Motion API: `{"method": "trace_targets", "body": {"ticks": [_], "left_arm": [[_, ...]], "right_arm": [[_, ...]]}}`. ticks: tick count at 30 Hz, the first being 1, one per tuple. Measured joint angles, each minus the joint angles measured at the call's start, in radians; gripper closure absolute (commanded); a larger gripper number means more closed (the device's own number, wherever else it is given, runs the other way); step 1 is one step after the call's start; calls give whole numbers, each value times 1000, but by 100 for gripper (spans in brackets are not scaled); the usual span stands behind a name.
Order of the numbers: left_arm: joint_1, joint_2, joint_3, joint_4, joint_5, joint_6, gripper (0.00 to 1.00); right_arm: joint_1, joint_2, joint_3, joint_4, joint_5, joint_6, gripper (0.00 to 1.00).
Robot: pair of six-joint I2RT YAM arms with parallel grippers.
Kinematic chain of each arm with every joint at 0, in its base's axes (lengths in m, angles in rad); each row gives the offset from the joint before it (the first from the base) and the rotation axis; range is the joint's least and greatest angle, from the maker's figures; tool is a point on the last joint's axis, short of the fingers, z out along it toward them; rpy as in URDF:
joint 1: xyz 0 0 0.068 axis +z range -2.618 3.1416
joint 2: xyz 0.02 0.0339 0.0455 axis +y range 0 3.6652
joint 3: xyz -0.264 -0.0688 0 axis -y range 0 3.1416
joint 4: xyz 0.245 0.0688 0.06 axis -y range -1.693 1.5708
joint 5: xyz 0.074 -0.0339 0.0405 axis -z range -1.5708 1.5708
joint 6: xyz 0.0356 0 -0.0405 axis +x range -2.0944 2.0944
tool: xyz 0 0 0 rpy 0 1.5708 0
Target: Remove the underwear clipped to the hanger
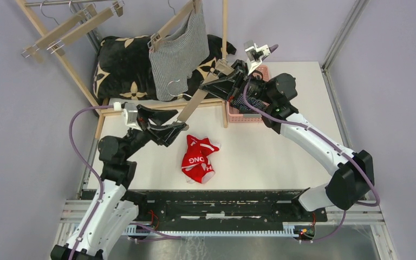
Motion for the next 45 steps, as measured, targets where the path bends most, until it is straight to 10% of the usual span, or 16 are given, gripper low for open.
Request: {"method": "trace_targets", "body": {"ticks": [8, 12, 21, 25, 30, 45], "left_arm": [[0, 68, 8, 16, 27, 0, 28], [0, 77, 8, 34, 40, -5, 66], [-5, 91, 8, 108, 101, -28, 97], [-5, 87, 8, 105, 103, -32, 97], [-5, 39, 9, 27, 94, -34, 97], [-5, -171, 483, -852, -364, 203, 97]], "right_arm": [[4, 17, 3, 36, -19, 51, 99], [11, 17, 3, 49, -23, 59, 99], [13, 19, 4, 60, -23, 71, 99], [13, 18, 4, 47, -22, 60, 97], [20, -12, 1, -54, 3, -17, 56], [73, -256, -290, -489, 309, -429, 44]]}}
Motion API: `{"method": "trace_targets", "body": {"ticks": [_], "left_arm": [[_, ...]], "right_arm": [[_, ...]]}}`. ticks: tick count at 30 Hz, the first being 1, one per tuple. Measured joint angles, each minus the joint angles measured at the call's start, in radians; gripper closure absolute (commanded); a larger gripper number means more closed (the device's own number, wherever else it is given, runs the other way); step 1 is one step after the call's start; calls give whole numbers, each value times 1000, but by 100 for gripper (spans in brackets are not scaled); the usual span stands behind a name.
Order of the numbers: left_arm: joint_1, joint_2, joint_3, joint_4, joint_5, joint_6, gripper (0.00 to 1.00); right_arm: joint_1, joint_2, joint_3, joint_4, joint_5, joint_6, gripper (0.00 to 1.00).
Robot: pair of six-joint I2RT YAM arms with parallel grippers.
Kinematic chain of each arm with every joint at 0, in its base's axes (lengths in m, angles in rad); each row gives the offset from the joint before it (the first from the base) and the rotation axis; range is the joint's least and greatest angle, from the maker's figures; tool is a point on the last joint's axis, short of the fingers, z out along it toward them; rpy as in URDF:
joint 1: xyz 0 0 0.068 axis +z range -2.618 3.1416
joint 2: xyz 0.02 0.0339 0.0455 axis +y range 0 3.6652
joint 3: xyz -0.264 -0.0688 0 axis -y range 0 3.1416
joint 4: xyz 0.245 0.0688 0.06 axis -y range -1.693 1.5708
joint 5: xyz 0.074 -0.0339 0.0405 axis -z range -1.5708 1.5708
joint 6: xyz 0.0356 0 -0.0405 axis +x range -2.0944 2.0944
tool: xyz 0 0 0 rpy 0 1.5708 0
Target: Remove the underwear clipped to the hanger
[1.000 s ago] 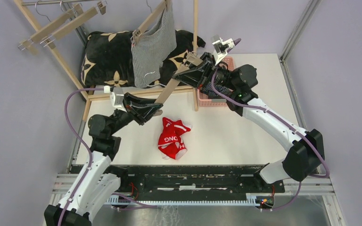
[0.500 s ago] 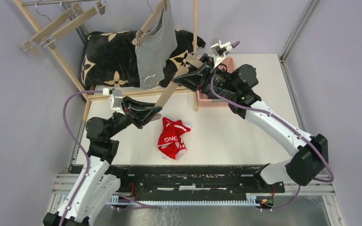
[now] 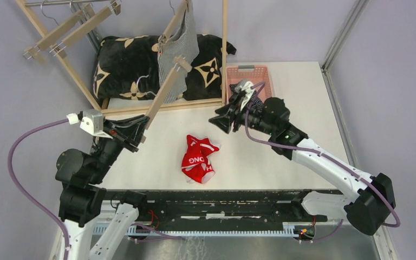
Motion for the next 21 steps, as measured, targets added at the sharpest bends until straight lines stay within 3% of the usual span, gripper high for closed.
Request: {"method": "trace_targets", "body": {"ticks": [6, 13, 17, 20, 21], "left_arm": [[0, -7, 49, -242, -198, 61, 97], [0, -8, 55, -346, -313, 97, 97], [0, -23, 61, -350, -363, 110, 97], [0, -43, 65, -350, -391, 114, 97], [0, -48, 68, -349, -401, 115, 97]], "right_arm": [[147, 76, -24, -169, 151, -142, 44], [233, 229, -28, -239, 228, -185, 44], [259, 275, -35, -237, 248, -182, 30], [286, 297, -34, -237, 250, -179, 2], [293, 305, -34, -237, 249, -175, 0]]}}
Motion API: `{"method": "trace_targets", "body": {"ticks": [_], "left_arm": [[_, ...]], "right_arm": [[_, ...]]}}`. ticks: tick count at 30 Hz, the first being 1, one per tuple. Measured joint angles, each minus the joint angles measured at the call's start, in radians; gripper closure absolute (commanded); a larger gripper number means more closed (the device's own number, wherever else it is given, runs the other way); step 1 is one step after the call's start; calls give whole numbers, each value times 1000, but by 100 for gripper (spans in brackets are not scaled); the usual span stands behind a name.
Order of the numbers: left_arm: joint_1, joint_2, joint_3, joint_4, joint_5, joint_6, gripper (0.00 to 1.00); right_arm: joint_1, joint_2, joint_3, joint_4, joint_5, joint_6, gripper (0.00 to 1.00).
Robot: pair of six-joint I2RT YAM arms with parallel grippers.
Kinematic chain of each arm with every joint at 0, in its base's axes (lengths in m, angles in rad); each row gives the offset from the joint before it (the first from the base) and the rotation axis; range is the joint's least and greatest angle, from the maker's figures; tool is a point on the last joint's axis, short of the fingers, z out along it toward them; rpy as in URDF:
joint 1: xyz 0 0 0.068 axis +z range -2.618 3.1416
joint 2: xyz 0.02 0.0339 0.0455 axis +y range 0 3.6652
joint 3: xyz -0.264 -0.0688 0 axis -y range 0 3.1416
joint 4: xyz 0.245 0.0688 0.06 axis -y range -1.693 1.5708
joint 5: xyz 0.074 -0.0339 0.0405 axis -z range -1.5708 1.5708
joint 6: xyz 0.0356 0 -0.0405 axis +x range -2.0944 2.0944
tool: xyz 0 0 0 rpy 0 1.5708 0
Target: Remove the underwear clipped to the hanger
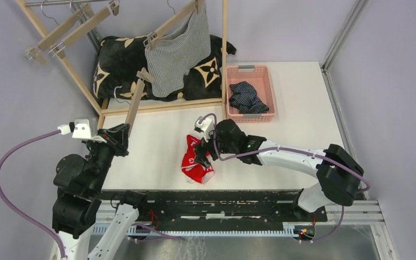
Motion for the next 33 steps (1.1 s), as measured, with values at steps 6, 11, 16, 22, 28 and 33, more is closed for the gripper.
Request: {"method": "trace_targets", "body": {"ticks": [6, 11, 16, 22, 28, 33], "left_arm": [[0, -17, 10, 10, -32, 6, 97], [0, -14, 21, 11, -38, 9, 97], [0, -14, 42, 19, -57, 9, 97], [0, -14, 53, 39, -96, 11, 97], [0, 57, 117, 74, -135, 47, 97], [0, 190, 175, 121, -139, 76, 97]], "right_arm": [[33, 128, 49, -1, -5, -9, 0], [36, 234, 60, -2, -3, -10, 24], [35, 331, 124, -53, 0, -24, 96], [35, 303, 156, -98, 34, -25, 99], [35, 88, 177, -171, 165, -57, 99], [17, -94, 270, -189, 346, -135, 99]]}}
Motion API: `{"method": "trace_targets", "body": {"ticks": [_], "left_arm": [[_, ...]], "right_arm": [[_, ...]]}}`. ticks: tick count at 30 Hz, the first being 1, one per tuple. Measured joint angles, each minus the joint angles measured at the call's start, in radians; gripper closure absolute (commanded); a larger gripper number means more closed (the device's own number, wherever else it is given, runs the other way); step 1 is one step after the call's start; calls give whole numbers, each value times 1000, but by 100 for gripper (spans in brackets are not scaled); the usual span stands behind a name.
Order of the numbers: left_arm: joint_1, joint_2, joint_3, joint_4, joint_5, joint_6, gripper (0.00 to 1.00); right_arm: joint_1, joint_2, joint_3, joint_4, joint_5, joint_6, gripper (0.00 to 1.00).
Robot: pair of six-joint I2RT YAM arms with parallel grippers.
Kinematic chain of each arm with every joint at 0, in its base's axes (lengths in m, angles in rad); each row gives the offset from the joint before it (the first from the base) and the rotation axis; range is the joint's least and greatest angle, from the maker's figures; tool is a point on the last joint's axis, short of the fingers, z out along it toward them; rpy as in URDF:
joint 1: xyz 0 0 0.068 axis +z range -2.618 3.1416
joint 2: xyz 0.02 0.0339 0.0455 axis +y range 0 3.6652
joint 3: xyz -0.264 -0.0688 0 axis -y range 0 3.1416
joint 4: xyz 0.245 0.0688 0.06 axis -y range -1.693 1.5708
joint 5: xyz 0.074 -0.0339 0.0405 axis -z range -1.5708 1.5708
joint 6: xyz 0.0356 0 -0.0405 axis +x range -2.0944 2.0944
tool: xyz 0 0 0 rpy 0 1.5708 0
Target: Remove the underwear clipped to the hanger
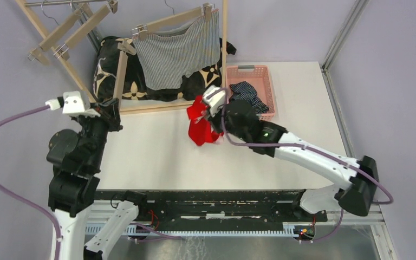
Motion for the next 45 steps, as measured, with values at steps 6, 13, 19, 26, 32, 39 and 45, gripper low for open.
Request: {"method": "trace_targets", "body": {"ticks": [6, 13, 19, 26, 32, 39, 45], "left_arm": [[0, 166, 90, 23, -6, 26, 97], [0, 239, 135, 26, -23, 59, 97], [0, 150, 129, 21, -16, 60, 97], [0, 47, 126, 17, -49, 69, 97], [0, 83, 126, 11, -84, 101, 97], [0, 203, 192, 1, -101, 154, 97], [0, 384, 335, -11, -89, 212, 97]], "right_arm": [[-226, -109, 89, 1, 36, -33, 99], [-413, -97, 144, -34, 32, -59, 99], [-509, 5, 169, -6, -36, -42, 99], [-546, 145, 169, -6, -89, -13, 99], [-555, 192, 169, 11, -96, -5, 99], [-607, 291, 169, 55, -107, 12, 99], [-631, 341, 169, 65, -121, 33, 99]]}}
